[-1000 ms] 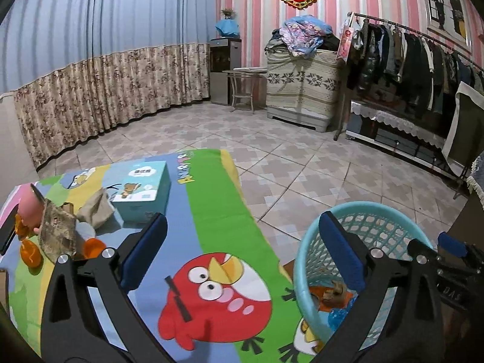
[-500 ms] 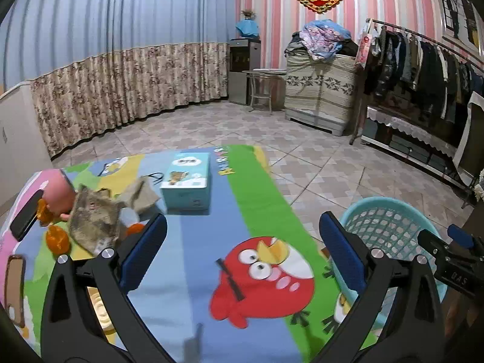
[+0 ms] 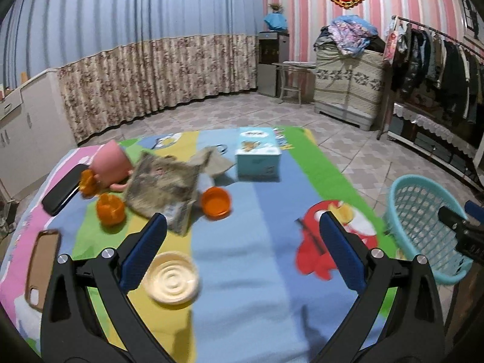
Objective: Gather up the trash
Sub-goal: 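Move both tools back over the mat toward the white dish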
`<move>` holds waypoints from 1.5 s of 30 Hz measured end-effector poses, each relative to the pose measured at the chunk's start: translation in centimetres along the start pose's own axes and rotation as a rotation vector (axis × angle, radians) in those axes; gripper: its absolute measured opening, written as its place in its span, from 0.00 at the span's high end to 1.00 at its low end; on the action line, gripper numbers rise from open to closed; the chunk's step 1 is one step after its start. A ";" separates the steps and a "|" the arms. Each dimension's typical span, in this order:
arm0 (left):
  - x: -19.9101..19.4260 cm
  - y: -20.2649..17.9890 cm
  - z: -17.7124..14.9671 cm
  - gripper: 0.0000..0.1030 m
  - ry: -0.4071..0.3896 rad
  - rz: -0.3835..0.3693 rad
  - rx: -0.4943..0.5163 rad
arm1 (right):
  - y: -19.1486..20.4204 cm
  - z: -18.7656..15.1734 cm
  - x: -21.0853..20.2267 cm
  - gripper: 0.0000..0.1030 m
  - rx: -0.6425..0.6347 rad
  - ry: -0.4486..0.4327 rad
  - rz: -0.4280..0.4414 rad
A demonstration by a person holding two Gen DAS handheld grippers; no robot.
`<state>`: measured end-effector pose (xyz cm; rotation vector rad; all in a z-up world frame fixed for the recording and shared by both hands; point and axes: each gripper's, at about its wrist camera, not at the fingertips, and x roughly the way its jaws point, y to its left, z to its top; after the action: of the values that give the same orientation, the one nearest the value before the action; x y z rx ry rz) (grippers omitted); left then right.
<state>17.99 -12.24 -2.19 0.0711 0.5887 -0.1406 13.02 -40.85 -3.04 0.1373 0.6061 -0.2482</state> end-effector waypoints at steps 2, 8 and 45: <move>-0.2 1.1 -0.4 0.05 0.005 0.014 -0.012 | 0.9 -0.1 -0.2 0.08 -0.001 -0.001 0.014; -0.7 3.9 -1.3 0.05 0.014 0.036 -0.046 | 3.1 -0.5 -1.1 0.08 -0.027 -0.005 0.054; -1.9 13.3 -3.9 0.05 0.017 0.127 -0.115 | 9.9 -1.8 -2.0 0.08 -0.109 0.012 0.108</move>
<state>16.31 1.48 -3.95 -0.0022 0.6062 0.0178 13.09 -30.62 -2.80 0.0666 0.6212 -0.1094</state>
